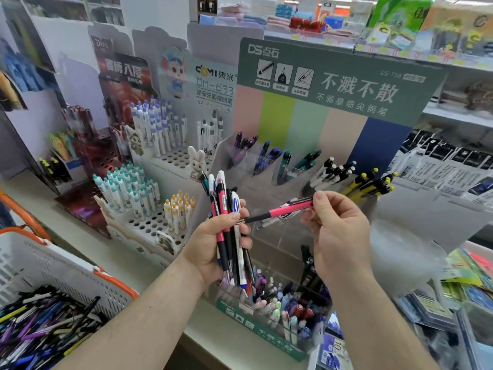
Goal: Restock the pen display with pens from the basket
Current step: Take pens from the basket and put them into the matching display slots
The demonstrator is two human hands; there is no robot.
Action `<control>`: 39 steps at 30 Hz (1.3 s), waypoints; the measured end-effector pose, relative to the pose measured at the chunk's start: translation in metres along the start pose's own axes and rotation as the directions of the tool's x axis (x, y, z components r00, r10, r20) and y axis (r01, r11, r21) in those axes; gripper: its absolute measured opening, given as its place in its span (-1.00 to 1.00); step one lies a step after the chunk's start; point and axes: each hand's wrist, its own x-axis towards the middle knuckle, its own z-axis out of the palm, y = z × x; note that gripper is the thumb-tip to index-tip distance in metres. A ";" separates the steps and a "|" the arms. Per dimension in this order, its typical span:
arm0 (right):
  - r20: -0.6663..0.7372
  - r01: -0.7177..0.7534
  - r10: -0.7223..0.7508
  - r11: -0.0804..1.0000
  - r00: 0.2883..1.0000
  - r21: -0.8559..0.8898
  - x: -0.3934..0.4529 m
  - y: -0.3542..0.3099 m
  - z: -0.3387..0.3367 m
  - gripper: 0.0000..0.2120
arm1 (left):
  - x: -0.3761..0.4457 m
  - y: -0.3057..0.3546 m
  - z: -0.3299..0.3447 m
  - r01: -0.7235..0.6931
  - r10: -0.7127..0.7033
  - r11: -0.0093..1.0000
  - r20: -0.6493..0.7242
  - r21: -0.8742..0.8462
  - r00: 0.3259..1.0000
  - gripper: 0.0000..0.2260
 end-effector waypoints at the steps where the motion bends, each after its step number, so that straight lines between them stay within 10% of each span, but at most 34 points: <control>1: -0.005 -0.001 0.001 1.000 1.000 -0.006 -0.001 0.001 0.001 -0.88 | 0.001 0.001 0.003 -0.003 0.003 1.000 0.012 -0.026 1.000 -0.34; 10: 0.026 -0.103 0.102 0.992 0.994 0.075 -0.008 -0.004 0.004 -0.90 | 0.010 0.009 0.014 0.183 -0.047 0.877 0.298 -0.444 0.953 -0.59; 18: -0.143 0.008 0.019 0.983 0.990 0.185 -0.010 -0.022 -0.025 -0.77 | 0.019 -0.007 0.027 0.153 -0.109 0.945 0.162 -0.290 0.981 -0.45; 24: -0.414 0.349 -0.459 0.882 0.786 -0.317 -0.003 -0.037 -0.069 -0.79 | 0.025 -0.023 0.036 0.146 -0.131 0.981 0.119 -0.126 0.984 -0.35; 29: -0.228 0.330 -0.684 0.582 0.693 -0.743 0.000 -0.017 -0.088 -0.86 | 0.023 -0.033 0.042 0.164 -0.155 0.985 0.136 -0.059 0.978 -0.34; 39: -0.023 0.103 -0.372 0.317 0.928 -0.943 0.016 0.017 -0.085 -0.90 | 0.012 -0.036 0.041 0.170 -0.176 0.984 0.116 0.060 0.978 -0.55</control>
